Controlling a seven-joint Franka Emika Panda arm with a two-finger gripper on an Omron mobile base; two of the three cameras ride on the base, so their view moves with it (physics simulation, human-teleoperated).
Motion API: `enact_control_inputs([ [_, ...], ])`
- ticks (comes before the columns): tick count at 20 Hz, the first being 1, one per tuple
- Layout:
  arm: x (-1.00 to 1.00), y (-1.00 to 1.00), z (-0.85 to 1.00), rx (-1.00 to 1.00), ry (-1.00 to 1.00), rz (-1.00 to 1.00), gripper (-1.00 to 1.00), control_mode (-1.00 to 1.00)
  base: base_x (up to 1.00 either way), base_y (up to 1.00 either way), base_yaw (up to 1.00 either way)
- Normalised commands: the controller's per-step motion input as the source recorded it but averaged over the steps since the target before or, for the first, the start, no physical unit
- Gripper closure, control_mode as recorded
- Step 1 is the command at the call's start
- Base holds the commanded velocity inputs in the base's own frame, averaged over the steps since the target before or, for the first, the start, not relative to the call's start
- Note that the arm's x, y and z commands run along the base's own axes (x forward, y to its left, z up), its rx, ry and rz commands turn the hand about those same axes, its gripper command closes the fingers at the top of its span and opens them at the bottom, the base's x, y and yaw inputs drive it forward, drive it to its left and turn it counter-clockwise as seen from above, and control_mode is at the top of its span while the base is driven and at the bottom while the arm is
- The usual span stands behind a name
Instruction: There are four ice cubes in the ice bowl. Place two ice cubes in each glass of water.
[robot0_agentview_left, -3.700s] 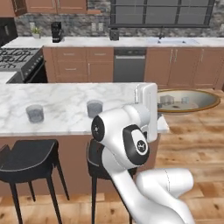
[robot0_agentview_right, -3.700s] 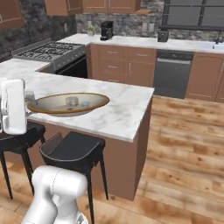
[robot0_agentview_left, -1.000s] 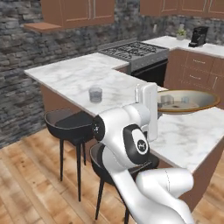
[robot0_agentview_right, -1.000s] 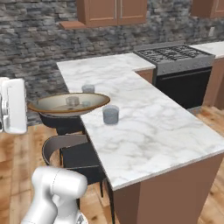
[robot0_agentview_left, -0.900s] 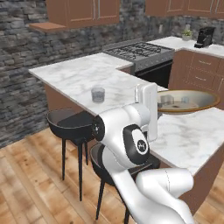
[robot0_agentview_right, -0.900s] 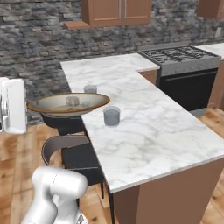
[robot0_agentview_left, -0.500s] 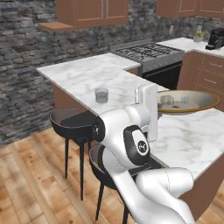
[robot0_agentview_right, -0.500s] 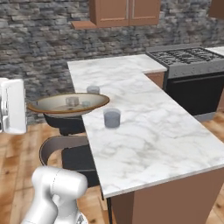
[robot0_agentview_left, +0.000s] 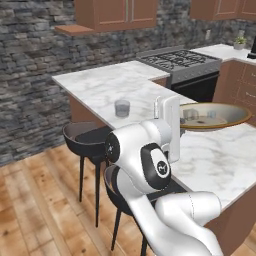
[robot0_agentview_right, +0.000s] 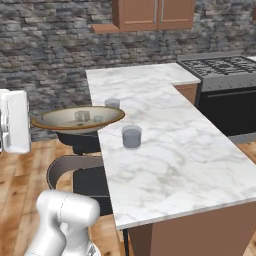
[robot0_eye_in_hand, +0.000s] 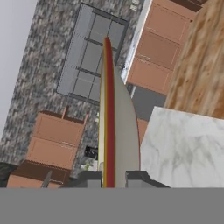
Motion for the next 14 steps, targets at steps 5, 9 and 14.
enact_control_inputs([
  [5,0.00,0.00,0.00,0.00,0.00,0.00,1.00,1.00,0.12,-0.09,0.05],
  [9,0.00,0.00,0.00,0.00,0.00,0.00,1.00,1.00,0.00,0.00,0.00],
  [14,0.00,0.00,0.00,0.00,0.00,0.00,1.00,1.00,0.00,0.00,0.00],
])
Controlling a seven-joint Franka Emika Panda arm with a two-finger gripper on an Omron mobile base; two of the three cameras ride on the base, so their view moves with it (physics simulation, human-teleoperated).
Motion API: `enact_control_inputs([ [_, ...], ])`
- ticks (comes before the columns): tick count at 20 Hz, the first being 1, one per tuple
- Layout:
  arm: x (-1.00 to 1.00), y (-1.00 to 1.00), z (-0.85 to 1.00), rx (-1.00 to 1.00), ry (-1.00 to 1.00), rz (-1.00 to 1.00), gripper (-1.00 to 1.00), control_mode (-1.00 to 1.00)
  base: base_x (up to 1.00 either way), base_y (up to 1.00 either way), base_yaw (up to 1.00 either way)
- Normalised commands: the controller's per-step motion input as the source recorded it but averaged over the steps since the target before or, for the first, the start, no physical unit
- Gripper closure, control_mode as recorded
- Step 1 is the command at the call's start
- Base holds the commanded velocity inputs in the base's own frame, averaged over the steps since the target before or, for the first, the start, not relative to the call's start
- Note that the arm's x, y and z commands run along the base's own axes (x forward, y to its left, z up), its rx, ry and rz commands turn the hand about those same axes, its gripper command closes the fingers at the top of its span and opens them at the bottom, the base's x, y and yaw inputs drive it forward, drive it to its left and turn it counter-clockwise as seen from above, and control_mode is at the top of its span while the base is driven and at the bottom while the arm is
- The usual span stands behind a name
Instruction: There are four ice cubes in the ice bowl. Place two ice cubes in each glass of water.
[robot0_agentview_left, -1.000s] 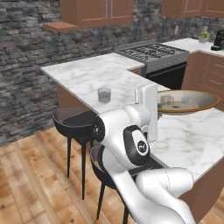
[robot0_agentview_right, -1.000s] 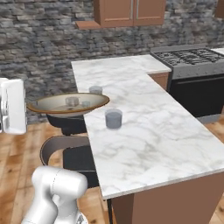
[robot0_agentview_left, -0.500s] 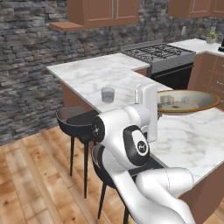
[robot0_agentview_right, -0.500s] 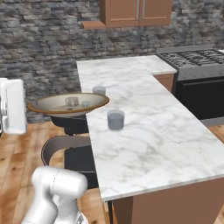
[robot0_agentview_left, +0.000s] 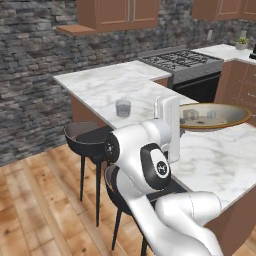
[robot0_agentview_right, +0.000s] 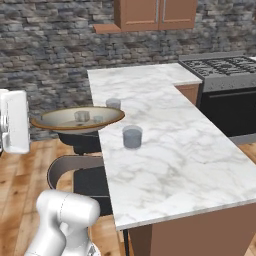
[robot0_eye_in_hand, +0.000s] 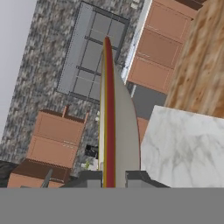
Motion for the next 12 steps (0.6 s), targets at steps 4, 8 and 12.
enact_control_inputs([
  [4,0.00,0.00,0.00,0.00,0.00,0.00,1.00,-1.00,0.00,0.00,0.00],
  [8,0.00,0.00,0.00,0.00,0.00,0.00,1.00,-1.00,0.00,0.00,0.00],
  [12,0.00,0.00,0.00,0.00,0.00,0.00,1.00,-1.00,0.00,0.00,0.00],
])
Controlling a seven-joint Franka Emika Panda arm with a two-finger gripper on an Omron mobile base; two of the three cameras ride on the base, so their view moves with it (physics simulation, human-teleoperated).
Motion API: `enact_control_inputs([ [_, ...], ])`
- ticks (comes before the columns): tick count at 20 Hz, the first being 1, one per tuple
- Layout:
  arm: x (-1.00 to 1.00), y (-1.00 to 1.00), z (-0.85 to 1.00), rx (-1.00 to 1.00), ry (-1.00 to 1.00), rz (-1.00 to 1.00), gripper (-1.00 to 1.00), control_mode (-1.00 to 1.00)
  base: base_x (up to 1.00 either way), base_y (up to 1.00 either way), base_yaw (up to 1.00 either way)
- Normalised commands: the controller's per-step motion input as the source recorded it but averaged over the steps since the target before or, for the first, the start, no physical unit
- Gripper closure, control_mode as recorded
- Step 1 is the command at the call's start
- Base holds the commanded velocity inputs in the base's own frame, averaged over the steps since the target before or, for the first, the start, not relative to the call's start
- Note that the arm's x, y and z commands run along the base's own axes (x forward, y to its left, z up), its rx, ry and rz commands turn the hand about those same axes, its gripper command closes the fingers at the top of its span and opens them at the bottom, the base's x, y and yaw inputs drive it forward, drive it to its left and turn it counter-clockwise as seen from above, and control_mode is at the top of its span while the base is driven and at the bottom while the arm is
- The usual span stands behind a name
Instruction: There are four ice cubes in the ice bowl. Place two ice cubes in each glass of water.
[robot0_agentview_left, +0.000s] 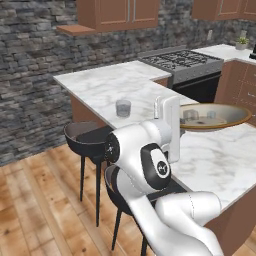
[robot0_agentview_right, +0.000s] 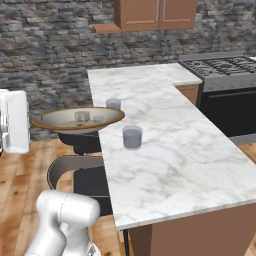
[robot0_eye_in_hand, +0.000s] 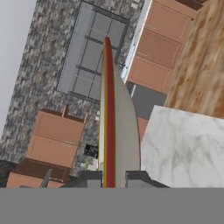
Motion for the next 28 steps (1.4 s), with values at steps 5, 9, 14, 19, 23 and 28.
enact_control_inputs([
  [5,-0.04,0.00,-0.03,0.01,0.01,-0.02,1.00,-1.00,0.00,0.00,0.00],
  [9,0.23,0.02,-0.13,0.02,-0.14,-0.05,1.00,-1.00,0.00,0.00,0.00],
  [14,0.38,0.05,-0.15,0.06,-0.21,0.00,1.00,-1.00,0.00,0.00,0.00],
  [19,0.44,0.07,-0.16,0.05,-0.14,0.00,1.00,-1.00,0.00,0.00,0.00],
  [23,0.38,0.13,-0.18,0.04,-0.08,-0.02,1.00,-1.00,0.00,0.00,0.00],
  [28,0.36,0.12,-0.19,0.09,-0.06,-0.01,1.00,-1.00,0.00,0.00,0.00],
])
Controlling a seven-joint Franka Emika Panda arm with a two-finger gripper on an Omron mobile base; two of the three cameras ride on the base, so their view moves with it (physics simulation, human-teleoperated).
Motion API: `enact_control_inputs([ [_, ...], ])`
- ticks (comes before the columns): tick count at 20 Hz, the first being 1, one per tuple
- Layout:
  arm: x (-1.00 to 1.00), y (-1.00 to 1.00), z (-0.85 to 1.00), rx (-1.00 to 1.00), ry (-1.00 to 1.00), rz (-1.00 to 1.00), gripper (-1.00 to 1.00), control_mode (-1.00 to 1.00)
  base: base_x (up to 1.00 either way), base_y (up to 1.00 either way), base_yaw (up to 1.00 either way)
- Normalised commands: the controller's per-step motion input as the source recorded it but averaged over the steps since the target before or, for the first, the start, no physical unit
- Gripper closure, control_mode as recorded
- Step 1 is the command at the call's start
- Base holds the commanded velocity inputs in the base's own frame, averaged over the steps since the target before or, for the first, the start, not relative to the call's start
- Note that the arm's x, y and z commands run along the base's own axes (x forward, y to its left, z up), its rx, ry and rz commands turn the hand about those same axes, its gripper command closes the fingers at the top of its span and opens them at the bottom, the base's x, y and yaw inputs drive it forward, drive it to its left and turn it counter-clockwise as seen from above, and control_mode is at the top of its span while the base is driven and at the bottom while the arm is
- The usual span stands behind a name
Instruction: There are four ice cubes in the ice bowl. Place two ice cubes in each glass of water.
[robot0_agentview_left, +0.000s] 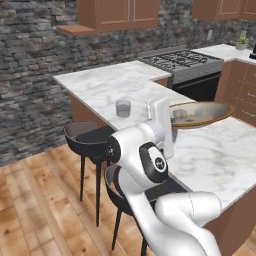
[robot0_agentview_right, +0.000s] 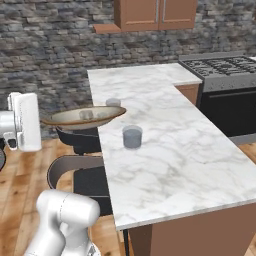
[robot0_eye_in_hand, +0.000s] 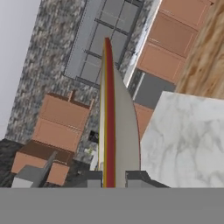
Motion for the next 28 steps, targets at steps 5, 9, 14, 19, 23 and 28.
enact_control_inputs([
  [5,0.32,0.13,-0.21,0.17,-0.06,-0.07,1.00,-1.00,0.00,0.00,0.00],
  [9,0.34,0.31,-0.24,0.16,-0.13,-0.11,1.00,-1.00,0.00,0.00,0.00],
  [14,0.36,0.36,-0.21,0.13,-0.21,-0.04,1.00,-1.00,0.00,0.00,0.00],
  [19,0.45,0.18,-0.22,0.15,-0.28,0.00,1.00,-1.00,0.00,0.00,0.00],
  [23,0.50,0.09,-0.22,0.24,-0.26,0.00,1.00,-1.00,0.00,0.00,0.00],
  [28,0.46,0.10,-0.19,0.27,-0.30,0.00,1.00,-1.00,0.00,0.00,0.00],
])
